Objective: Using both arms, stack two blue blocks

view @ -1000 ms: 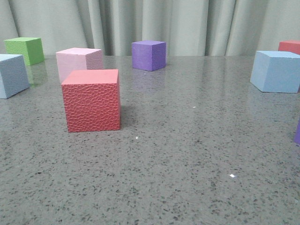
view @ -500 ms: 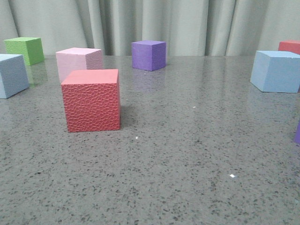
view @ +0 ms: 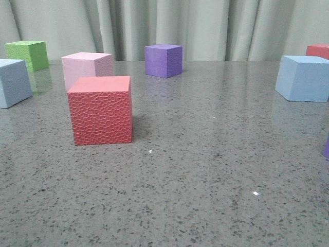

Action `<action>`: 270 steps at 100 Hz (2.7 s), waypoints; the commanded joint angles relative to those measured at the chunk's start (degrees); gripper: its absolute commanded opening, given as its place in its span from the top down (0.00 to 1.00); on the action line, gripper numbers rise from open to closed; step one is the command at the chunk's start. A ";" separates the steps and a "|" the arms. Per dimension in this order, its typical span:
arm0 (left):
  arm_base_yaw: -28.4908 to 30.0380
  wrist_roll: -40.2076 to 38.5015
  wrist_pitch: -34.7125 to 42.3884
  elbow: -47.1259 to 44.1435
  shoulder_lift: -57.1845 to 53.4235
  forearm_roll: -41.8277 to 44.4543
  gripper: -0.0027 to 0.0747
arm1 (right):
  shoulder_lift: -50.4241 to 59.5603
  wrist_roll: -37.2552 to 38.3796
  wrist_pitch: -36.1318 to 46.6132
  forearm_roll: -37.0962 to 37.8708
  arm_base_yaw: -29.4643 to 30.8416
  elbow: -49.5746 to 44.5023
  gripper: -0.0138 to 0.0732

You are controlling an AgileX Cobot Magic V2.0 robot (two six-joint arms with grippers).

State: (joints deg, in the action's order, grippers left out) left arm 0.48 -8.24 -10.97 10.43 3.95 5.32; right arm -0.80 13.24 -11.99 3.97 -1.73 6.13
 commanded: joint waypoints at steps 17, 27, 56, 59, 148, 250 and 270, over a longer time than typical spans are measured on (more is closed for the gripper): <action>0.11 0.16 -2.74 13.81 13.25 -2.00 0.99 | -11.59 -0.39 -11.07 0.08 0.06 17.68 0.91; 0.11 0.16 -3.34 18.66 18.33 -5.32 0.99 | -17.15 -0.39 -16.61 0.08 0.06 23.85 0.91; 0.11 0.16 -5.99 28.82 29.73 -6.83 0.99 | -29.25 -0.39 -24.22 0.03 0.06 34.83 0.91; 0.11 0.16 -6.13 29.45 30.80 -6.83 0.99 | -30.07 -0.39 -24.34 -0.01 0.06 35.13 0.90; 0.11 0.16 -8.33 31.53 35.25 -5.97 0.15 | -32.72 -0.39 -20.54 -0.70 0.06 35.40 0.14; 0.11 0.16 -7.88 31.53 35.35 -6.48 0.15 | -87.51 -0.75 -52.69 -8.36 -3.43 86.25 0.14; 0.11 0.16 -7.64 31.53 35.35 -6.48 0.15 | -93.55 -0.75 -54.01 -8.36 -3.37 87.81 0.14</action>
State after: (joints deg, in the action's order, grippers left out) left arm 0.48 -8.24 -23.07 39.74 39.05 -0.70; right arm -94.74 13.03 -66.83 -4.06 -5.07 91.71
